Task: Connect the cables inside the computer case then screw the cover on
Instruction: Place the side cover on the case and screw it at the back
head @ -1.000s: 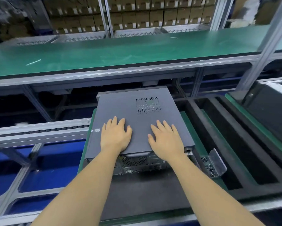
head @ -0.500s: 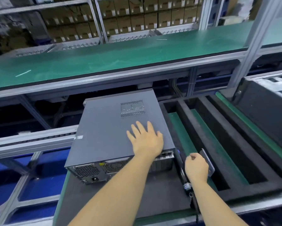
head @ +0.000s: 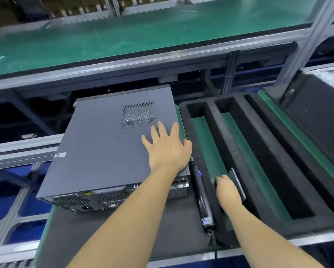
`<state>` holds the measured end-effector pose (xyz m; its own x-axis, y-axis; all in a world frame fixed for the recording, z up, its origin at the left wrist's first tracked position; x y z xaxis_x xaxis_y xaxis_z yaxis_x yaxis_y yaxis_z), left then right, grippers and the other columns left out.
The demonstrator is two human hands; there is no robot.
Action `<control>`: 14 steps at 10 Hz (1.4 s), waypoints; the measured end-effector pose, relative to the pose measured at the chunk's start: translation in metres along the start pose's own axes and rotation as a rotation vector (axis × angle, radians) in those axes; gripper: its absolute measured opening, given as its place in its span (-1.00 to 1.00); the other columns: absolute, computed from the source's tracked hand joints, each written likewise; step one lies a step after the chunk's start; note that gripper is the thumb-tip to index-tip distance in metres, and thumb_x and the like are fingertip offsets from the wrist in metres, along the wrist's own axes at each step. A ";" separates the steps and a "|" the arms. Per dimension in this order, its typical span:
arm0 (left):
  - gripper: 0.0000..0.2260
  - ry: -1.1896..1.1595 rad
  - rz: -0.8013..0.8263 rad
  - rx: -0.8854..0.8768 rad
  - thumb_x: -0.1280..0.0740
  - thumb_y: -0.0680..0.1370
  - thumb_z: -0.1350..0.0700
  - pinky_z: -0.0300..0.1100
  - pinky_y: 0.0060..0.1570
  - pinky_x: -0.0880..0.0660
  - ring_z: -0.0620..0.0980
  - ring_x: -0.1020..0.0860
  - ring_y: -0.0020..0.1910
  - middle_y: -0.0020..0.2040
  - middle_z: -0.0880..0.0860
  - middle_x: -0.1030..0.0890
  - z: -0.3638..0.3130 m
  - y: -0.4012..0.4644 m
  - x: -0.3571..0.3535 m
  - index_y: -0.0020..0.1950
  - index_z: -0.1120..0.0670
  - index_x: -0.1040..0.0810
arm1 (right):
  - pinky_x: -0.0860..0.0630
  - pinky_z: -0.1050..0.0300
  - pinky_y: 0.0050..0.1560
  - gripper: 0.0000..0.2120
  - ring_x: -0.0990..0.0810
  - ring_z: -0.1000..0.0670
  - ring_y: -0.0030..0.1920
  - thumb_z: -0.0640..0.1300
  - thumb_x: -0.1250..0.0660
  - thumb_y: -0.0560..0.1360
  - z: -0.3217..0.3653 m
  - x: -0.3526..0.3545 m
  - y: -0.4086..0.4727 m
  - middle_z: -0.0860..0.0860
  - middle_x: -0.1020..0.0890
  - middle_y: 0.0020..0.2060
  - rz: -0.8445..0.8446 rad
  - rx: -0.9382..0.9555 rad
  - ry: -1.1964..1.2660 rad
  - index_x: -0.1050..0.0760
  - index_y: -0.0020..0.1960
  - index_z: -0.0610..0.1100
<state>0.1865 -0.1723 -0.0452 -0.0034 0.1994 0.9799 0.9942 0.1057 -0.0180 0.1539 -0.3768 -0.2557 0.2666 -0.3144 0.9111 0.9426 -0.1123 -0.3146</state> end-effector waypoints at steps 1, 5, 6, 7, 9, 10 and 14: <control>-0.43 -0.003 -0.014 -0.002 0.02 0.57 -0.17 0.32 0.47 0.19 0.20 0.11 0.58 0.62 0.17 0.04 0.000 -0.002 0.000 0.59 -0.12 -0.04 | -0.51 0.10 0.01 -0.66 -0.51 -0.07 0.18 -0.41 -0.31 0.46 -0.002 -0.007 0.013 -0.06 -0.48 0.15 0.015 0.010 -0.151 -0.43 0.18 -0.16; -0.43 0.007 -0.031 0.003 0.03 0.57 -0.17 0.31 0.47 0.19 0.20 0.11 0.59 0.62 0.17 0.04 0.001 -0.002 0.001 0.60 -0.12 -0.04 | -0.56 0.07 -0.05 -0.69 -0.60 -0.13 -0.05 -0.51 -0.18 0.45 -0.006 -0.015 0.029 -0.14 -0.62 0.05 0.052 -0.071 -0.083 -0.55 0.04 -0.24; -0.42 0.016 -0.030 0.005 0.03 0.57 -0.18 0.31 0.47 0.19 0.20 0.11 0.59 0.63 0.16 0.04 0.001 -0.002 0.001 0.60 -0.12 -0.03 | -0.52 0.07 -0.13 -0.75 -0.57 -0.13 -0.06 -0.50 -0.18 0.46 -0.008 -0.012 0.027 -0.16 -0.60 0.05 0.003 -0.095 -0.062 -0.51 -0.10 -0.21; -0.42 0.015 -0.035 0.007 0.03 0.56 -0.18 0.31 0.47 0.18 0.21 0.10 0.58 0.62 0.16 0.02 0.000 -0.002 0.001 0.59 -0.12 -0.05 | -0.51 0.03 -0.03 -0.70 -0.56 -0.17 0.05 -0.49 -0.12 0.50 -0.012 -0.014 0.027 -0.16 -0.47 0.14 -0.032 -0.112 -0.027 -0.50 0.10 -0.25; -0.42 0.019 -0.028 0.010 0.02 0.57 -0.18 0.32 0.47 0.18 0.22 0.09 0.58 0.62 0.16 0.02 0.000 -0.002 0.002 0.59 -0.12 -0.06 | -0.57 0.05 0.02 -0.67 -0.62 -0.17 0.03 -0.48 -0.16 0.48 -0.011 -0.020 0.034 -0.17 -0.59 0.09 0.051 -0.107 -0.015 -0.60 0.08 -0.26; -0.43 0.020 -0.029 0.012 0.01 0.57 -0.17 0.32 0.47 0.17 0.22 0.09 0.58 0.62 0.17 0.01 0.000 -0.003 0.002 0.59 -0.12 -0.07 | -0.56 0.05 0.02 -0.69 -0.59 -0.18 -0.05 -0.46 -0.14 0.48 -0.009 -0.019 0.034 -0.15 -0.52 0.11 0.065 -0.112 0.004 -0.58 0.06 -0.25; -0.43 0.021 -0.024 0.016 0.02 0.57 -0.17 0.31 0.48 0.17 0.21 0.09 0.58 0.62 0.16 0.02 0.000 -0.002 0.002 0.59 -0.12 -0.06 | -0.48 0.15 -0.15 -0.80 -0.51 -0.12 -0.20 -0.40 -0.20 0.48 -0.002 -0.020 0.030 -0.05 -0.52 -0.18 0.127 -0.020 0.007 -0.57 -0.10 -0.20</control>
<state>0.1843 -0.1724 -0.0428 -0.0253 0.1763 0.9840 0.9921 0.1254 0.0030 0.1760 -0.3760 -0.2844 0.3822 -0.3340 0.8616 0.8970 -0.0900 -0.4327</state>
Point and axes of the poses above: each hand's wrist, its own y-axis towards the middle knuckle, its own x-axis out of the back of the hand, z = x × y, the point moved 10 cm from there along y, towards the middle knuckle
